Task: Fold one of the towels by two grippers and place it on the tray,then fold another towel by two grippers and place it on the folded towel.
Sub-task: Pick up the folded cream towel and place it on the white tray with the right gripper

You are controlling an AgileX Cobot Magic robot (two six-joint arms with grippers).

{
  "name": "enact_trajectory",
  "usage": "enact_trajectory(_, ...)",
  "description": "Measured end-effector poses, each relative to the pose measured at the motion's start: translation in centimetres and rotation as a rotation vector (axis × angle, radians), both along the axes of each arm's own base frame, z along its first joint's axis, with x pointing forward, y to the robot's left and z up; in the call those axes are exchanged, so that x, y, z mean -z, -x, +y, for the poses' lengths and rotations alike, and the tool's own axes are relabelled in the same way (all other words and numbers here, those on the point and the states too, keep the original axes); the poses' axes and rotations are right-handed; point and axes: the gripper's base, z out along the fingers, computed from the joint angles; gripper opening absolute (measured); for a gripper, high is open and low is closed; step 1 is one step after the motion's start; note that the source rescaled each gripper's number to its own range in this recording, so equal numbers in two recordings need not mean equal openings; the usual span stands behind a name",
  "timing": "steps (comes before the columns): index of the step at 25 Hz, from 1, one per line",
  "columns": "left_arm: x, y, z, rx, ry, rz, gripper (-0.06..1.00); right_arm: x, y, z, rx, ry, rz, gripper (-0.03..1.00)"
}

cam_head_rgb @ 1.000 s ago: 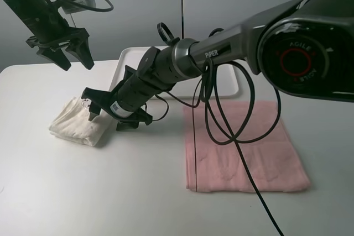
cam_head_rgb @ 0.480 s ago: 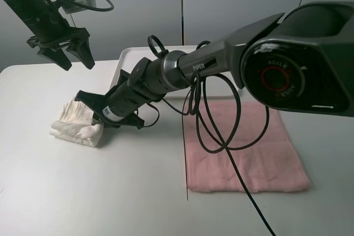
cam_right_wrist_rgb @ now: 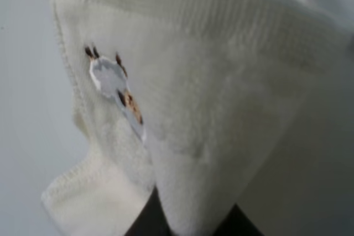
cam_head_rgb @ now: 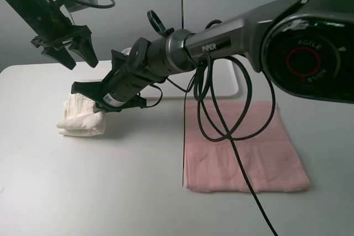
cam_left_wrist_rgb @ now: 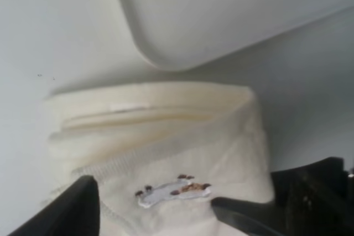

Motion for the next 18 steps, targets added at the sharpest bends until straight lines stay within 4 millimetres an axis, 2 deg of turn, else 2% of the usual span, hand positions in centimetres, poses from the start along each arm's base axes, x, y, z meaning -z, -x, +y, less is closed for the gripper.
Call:
enact_trajectory(2,0.0,0.0,0.0,-0.003,0.012,0.001,0.89,-1.2,-1.1,-1.1,-0.002,0.006,-0.018,0.07)
enact_trajectory(5,-0.1,0.0,0.4,-0.019,0.037,0.008,0.89,-1.9,-3.1,-3.6,0.017,0.029,-0.016,0.07)
enact_trajectory(8,-0.1,-0.1,1.0,-0.035,0.051,0.008,0.89,-1.8,-5.0,-5.8,0.051,0.044,-0.007,0.07)
enact_trajectory(14,-0.1,-0.1,1.1,-0.037,0.051,0.008,0.89,-1.9,-7.7,-8.8,0.129,0.045,-0.051,0.07)
enact_trajectory(18,-0.1,-0.1,1.1,-0.037,0.051,0.008,0.89,-2.1,-10.3,-11.8,0.233,0.038,-0.097,0.07)
